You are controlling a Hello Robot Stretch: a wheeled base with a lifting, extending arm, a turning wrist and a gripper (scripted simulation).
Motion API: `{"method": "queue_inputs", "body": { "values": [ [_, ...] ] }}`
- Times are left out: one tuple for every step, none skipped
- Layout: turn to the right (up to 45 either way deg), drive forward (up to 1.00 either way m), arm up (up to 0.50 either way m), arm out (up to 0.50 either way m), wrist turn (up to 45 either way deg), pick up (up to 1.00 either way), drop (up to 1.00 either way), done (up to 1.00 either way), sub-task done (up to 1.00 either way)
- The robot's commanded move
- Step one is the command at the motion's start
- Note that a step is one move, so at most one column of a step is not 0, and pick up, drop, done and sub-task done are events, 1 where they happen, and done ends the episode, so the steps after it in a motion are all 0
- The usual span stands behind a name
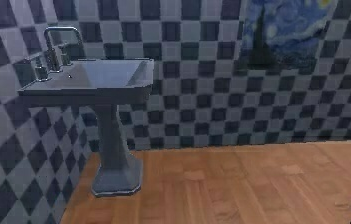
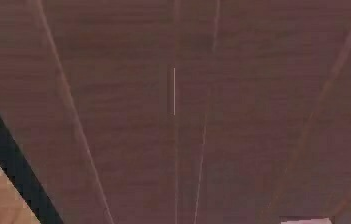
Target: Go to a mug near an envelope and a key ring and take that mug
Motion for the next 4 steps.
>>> {"method": "queue_inputs", "body": {
  "values": [
    [0.0, 0.30, 0.00, 0.00, 0.0, 0.00, 0.00, 0.00, 0.00],
    [36.0, 0.00, 0.00, 0.00, 0.0, 0.00, 0.00, 0.00, 0.00],
    [0.0, 0.40, 0.00, 0.00, 0.0, 0.00, 0.00, 0.00, 0.00],
    [30.0, 0.00, 0.00, 0.00, 0.0, 0.00, 0.00, 0.00, 0.00]
  ]
}}
